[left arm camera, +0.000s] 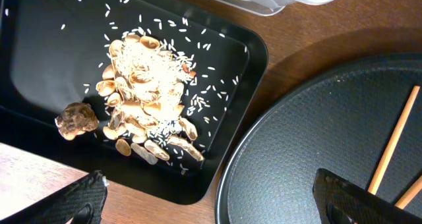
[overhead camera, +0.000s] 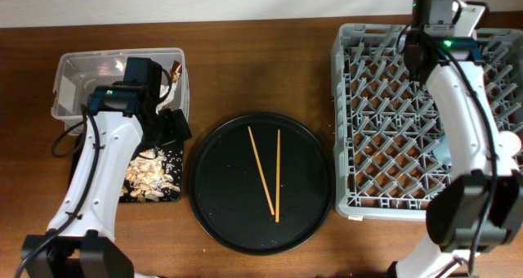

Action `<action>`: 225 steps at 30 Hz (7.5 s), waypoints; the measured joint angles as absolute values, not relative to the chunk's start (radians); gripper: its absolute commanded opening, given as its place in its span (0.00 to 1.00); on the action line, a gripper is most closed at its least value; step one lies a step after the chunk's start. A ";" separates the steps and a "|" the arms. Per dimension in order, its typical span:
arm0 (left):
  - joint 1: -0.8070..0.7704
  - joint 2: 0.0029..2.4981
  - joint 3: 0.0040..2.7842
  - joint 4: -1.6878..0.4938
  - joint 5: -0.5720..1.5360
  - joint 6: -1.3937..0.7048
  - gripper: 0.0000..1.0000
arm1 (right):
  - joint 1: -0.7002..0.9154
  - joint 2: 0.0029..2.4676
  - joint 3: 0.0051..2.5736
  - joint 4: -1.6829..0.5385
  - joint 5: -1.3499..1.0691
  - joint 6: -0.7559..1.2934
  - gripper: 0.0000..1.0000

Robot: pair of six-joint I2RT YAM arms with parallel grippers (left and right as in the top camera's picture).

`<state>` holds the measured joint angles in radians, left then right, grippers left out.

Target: Sort waste into correct bins and load items into the dishwasher rack

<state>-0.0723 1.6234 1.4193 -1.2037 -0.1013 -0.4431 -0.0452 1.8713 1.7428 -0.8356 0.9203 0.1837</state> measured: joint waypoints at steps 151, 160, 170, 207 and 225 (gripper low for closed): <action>-0.072 1.623 1.419 -1.249 -0.140 -0.443 0.99 | 0.144 1.620 1.483 -1.174 0.036 0.200 0.04; -0.072 1.623 1.419 -1.248 -0.140 -0.443 0.99 | 0.125 1.787 1.479 -1.160 -0.036 0.154 0.36; -0.072 1.623 1.419 -1.232 -0.140 -0.443 0.99 | -0.039 1.603 1.487 -1.229 -0.129 0.089 0.79; -0.072 0.675 0.860 -0.986 -0.035 -0.295 0.99 | -0.046 0.629 0.912 -1.058 -0.116 0.106 0.98; -0.072 0.677 0.855 -0.983 -0.041 -0.295 0.99 | -0.024 0.014 0.078 0.080 0.029 0.101 0.98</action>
<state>-0.0723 0.6765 0.8547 -0.9829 -0.0414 -0.2947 -0.0242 0.0143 0.0784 0.0799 0.0292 0.1013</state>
